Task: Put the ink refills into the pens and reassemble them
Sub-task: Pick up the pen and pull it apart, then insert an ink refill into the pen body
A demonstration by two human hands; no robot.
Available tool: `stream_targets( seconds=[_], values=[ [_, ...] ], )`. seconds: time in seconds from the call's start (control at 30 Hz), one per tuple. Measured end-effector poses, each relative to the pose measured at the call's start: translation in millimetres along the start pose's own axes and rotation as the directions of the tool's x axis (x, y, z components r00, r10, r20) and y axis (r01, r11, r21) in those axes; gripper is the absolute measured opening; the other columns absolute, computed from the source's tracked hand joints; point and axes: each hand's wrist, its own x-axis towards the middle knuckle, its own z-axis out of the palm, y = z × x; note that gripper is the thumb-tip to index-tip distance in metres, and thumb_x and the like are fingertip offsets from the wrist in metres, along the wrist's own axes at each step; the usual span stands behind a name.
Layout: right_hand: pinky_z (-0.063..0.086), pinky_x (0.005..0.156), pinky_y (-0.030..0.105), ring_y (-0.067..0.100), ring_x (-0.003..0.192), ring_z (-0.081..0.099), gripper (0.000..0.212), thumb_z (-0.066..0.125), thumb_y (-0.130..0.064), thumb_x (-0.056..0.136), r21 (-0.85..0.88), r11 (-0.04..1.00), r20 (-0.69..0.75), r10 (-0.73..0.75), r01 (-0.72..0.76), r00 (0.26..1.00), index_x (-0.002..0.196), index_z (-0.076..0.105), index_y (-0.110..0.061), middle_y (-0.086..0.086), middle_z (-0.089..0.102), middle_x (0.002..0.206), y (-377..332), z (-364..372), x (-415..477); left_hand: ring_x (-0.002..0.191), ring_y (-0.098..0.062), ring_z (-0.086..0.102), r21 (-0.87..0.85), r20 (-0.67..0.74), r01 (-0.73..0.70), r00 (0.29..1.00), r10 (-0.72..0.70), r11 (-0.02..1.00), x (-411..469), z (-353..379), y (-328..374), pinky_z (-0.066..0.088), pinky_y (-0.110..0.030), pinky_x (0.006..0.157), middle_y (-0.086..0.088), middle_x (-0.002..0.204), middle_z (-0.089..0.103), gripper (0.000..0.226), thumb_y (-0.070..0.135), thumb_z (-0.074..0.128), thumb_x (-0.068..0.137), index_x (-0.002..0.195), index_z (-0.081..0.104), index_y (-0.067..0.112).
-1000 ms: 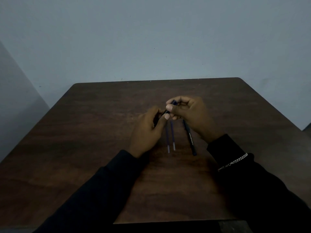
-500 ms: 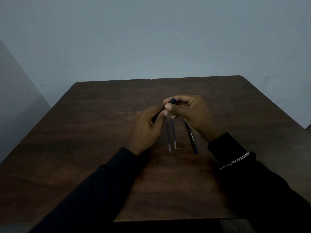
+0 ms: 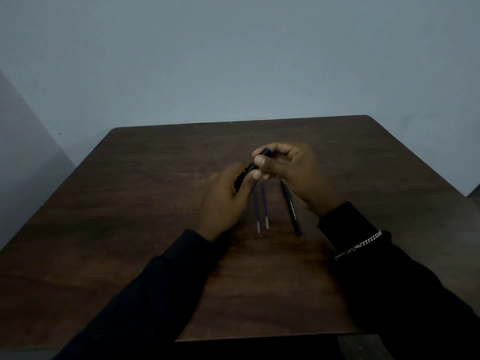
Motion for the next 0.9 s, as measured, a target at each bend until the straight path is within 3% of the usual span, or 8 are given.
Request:
stream_targets(
  seconds=[0.1,0.3,0.43,0.53,0.63,0.73,0.9],
  values=[
    [0.058,0.063,0.023,0.013,0.077,0.071,0.011,0.072,-0.01,0.094,0.011,1.0,-0.043,-0.01,0.01,0.999,0.095,0.078,-0.02,0.001,0.077,0.084,-3.4,-4.5,1.5,0.059,-0.008,0.052,0.014,0.035,0.046,0.998,-0.046,0.999,0.1,2.7,-4.8,0.036,-0.024,0.054,0.007,0.069,0.058,0.027,0.032,0.054,0.11,0.094,0.069,0.016],
    [0.059,0.059,0.025,0.022,0.083,0.078,0.008,0.065,-0.019,0.099,0.052,0.997,-0.116,0.062,-0.056,0.991,0.104,0.071,-0.016,0.005,0.079,0.095,-12.7,-31.4,5.2,0.061,-0.015,0.054,0.011,0.051,0.068,0.996,-0.068,0.998,0.7,3.5,-11.7,0.041,-0.028,0.057,0.001,0.068,0.058,0.041,0.045,0.049,0.11,0.087,0.066,0.015],
    [0.058,0.058,0.027,0.023,0.072,0.076,0.016,0.066,-0.016,0.1,-0.141,0.975,-0.192,0.141,-0.17,0.971,0.114,0.069,-0.011,0.009,0.076,0.089,-14.8,-50.7,6.3,0.058,-0.013,0.05,0.01,0.04,0.073,0.997,-0.074,0.997,1.3,3.1,-12.9,0.042,-0.034,0.057,0.004,0.065,0.051,0.04,0.048,0.049,0.109,0.08,0.059,0.023],
    [0.056,0.053,0.025,0.023,0.062,0.072,0.032,0.075,-0.016,0.093,-0.375,0.869,-0.287,0.224,-0.324,0.931,0.12,0.064,-0.004,0.017,0.073,0.09,-8.1,-62.3,5.8,0.056,-0.011,0.046,0.006,0.02,0.076,0.997,-0.076,0.997,2.1,1.7,-11.1,0.036,-0.029,0.055,0.009,0.063,0.045,0.038,0.049,0.05,0.109,0.075,0.05,0.032],
    [0.054,0.047,0.022,0.019,0.057,0.072,0.034,0.085,-0.017,0.084,-0.512,0.701,-0.356,0.353,-0.497,0.865,0.108,0.063,-0.007,0.016,0.073,0.086,-1.9,-70.1,4.5,0.057,-0.01,0.044,-0.015,0.0,0.073,0.997,-0.073,0.997,2.6,1.4,-9.9,0.033,-0.026,0.055,0.011,0.064,0.044,0.039,0.047,0.051,0.11,0.073,0.046,0.035],
    [0.053,0.042,0.02,0.014,0.051,0.071,0.029,0.088,-0.015,0.081,-0.617,0.572,-0.365,0.4,-0.54,0.841,0.095,0.066,-0.005,0.012,0.073,0.078,3.4,-73.5,6.7,0.057,-0.011,0.045,-0.015,-0.005,0.066,0.998,-0.066,0.998,2.4,1.0,-10.8,0.031,-0.02,0.055,0.011,0.065,0.046,0.04,0.048,0.05,0.11,0.073,0.048,0.031],
    [0.052,0.044,0.021,0.015,0.052,0.069,0.022,0.088,-0.015,0.079,-0.697,0.467,-0.333,0.461,-0.544,0.822,0.09,0.071,-0.007,0.009,0.073,0.073,8.3,-77.1,7.9,0.056,-0.01,0.045,-0.014,-0.008,0.064,0.998,-0.064,0.998,2.3,-0.5,-8.4,0.031,-0.018,0.055,0.01,0.062,0.044,0.04,0.044,0.051,0.11,0.073,0.049,0.028]
  ],
)
